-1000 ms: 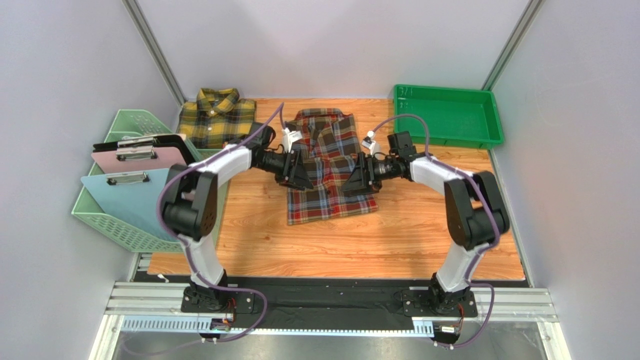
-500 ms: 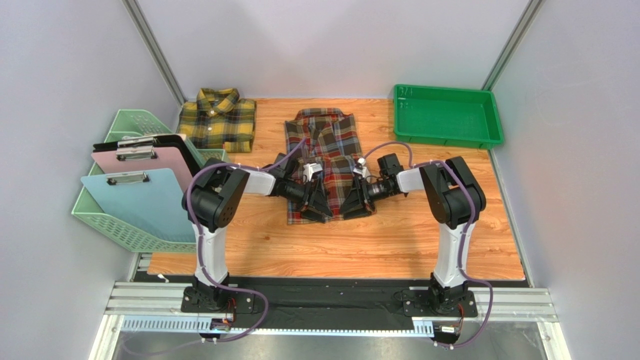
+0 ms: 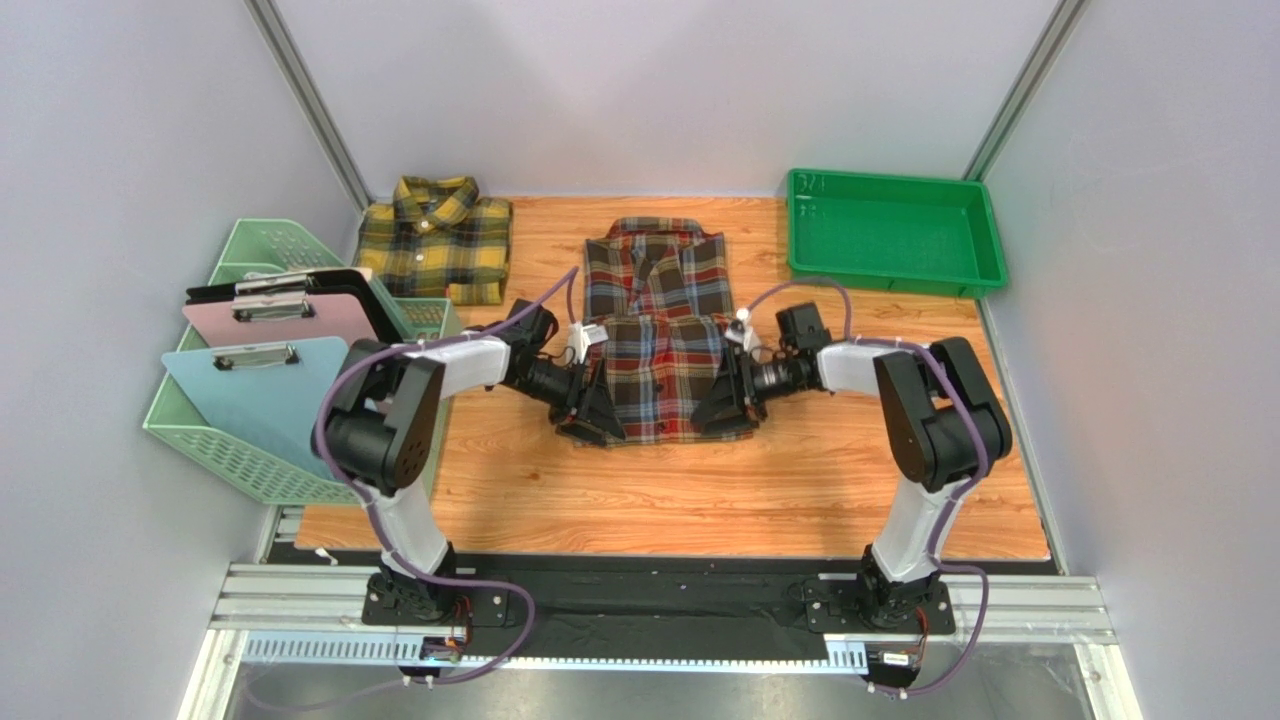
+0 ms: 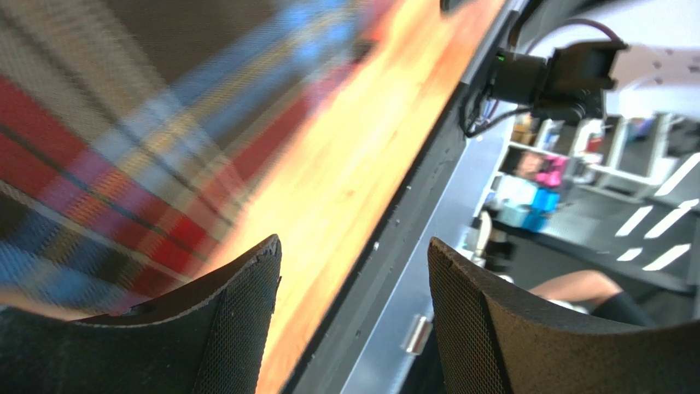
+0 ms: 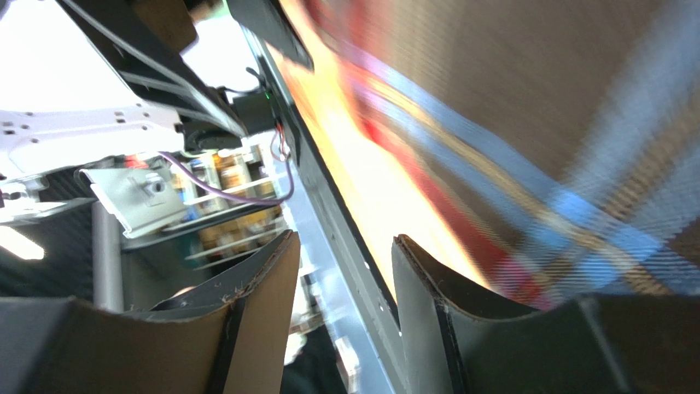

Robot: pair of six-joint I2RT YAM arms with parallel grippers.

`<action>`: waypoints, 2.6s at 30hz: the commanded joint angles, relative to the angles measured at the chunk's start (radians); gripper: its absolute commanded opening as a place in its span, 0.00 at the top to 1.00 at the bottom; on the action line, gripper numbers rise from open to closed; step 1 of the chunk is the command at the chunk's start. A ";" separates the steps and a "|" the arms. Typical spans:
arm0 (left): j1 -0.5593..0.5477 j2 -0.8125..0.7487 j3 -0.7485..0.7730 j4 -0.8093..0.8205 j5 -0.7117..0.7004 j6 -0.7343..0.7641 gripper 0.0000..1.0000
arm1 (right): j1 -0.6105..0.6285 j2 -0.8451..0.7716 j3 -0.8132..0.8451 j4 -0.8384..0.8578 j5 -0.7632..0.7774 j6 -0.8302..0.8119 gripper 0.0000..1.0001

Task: Fold and stack the long sleeve shirts
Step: Fold the shirt

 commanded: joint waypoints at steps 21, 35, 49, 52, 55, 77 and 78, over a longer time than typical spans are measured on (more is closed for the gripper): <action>0.111 0.353 0.542 -0.090 -0.306 -0.131 0.41 | -0.119 0.416 0.640 -0.142 0.269 -0.159 0.74; -0.089 -0.282 0.141 -0.041 -0.580 0.497 0.34 | -0.027 0.010 0.462 -0.205 0.172 -0.289 0.64; -0.696 -0.322 -0.199 0.359 -1.226 0.831 0.38 | 0.116 0.210 0.594 -0.138 0.252 -0.366 0.67; -0.722 -0.238 -0.175 0.384 -1.297 0.845 0.38 | 0.116 0.270 0.632 -0.132 0.255 -0.355 0.67; -0.737 -0.173 -0.156 0.393 -1.332 0.880 0.39 | 0.116 0.310 0.637 -0.133 0.260 -0.341 0.68; -0.762 -0.475 0.014 -0.280 -0.756 0.626 1.00 | 0.136 0.149 0.565 -0.309 0.194 -0.463 0.69; -0.762 -0.475 0.028 -0.303 -0.739 0.616 1.00 | 0.139 0.160 0.559 -0.311 0.185 -0.468 0.70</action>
